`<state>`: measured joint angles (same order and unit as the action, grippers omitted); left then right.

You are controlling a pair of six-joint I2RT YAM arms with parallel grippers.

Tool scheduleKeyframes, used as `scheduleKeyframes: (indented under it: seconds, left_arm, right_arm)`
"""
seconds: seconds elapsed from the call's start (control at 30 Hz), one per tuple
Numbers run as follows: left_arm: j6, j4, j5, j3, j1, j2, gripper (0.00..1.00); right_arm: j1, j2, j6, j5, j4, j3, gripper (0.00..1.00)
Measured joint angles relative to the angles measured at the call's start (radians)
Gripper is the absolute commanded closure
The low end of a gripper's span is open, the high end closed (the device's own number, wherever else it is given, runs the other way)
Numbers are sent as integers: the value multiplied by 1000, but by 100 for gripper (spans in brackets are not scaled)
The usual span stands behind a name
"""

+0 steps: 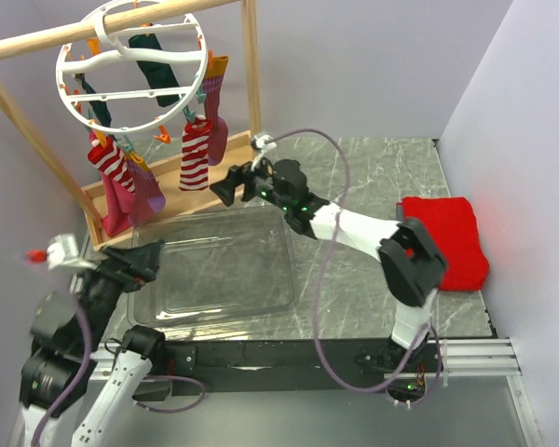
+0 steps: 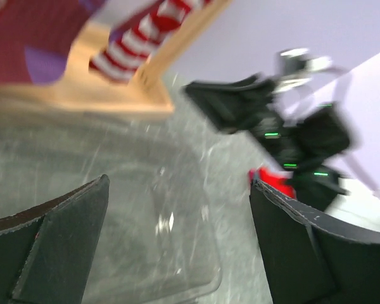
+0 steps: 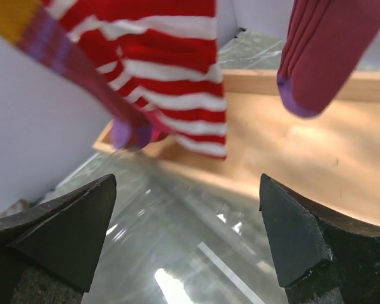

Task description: Remove the socks clipped to the hanger

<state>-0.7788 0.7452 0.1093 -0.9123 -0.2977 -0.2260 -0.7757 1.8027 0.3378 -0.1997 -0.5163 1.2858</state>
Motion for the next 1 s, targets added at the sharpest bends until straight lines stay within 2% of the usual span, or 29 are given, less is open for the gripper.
scheduleKeyframes:
  seconds: [0.13, 0.33, 0.53, 0.67, 0.73, 0.77, 0.83, 0.87, 0.93, 0.97, 1.0]
  left_arm:
    - [10, -8, 50, -19, 0, 86, 4]
    - [34, -8, 129, -38, 0, 103, 3]
    - [63, -8, 178, -39, -2, 103, 1]
    - [72, -8, 183, -42, -7, 90, 0]
    - [79, -7, 174, -51, -8, 65, 3]
    - [79, -7, 167, -58, -8, 45, 4]
    - [79, -10, 149, -67, -8, 2, 3]
    - [79, -11, 140, -68, -8, -14, 4]
    - [78, -13, 121, -68, -8, -46, 4]
    - [76, -14, 111, -68, -8, -57, 4]
    - [75, -17, 103, -68, -8, -63, 4]
  right_arm:
    - [-3, 135, -31, -8, -31, 107, 0]
    - [-8, 326, -75, -37, -51, 292, 0]
    - [-9, 430, -94, -63, -45, 418, 12]
    - [-10, 444, -94, -93, -52, 436, 26]
    - [-12, 445, -90, -111, -61, 436, 34]
    - [-12, 446, -87, -120, -66, 436, 43]
    - [-14, 446, -76, -138, -75, 437, 54]
    - [-15, 446, -69, -148, -79, 437, 65]
    - [-17, 446, -58, -166, -90, 437, 73]
    - [-18, 446, -45, -174, -95, 436, 82]
    - [-18, 446, -36, -185, -105, 435, 86]
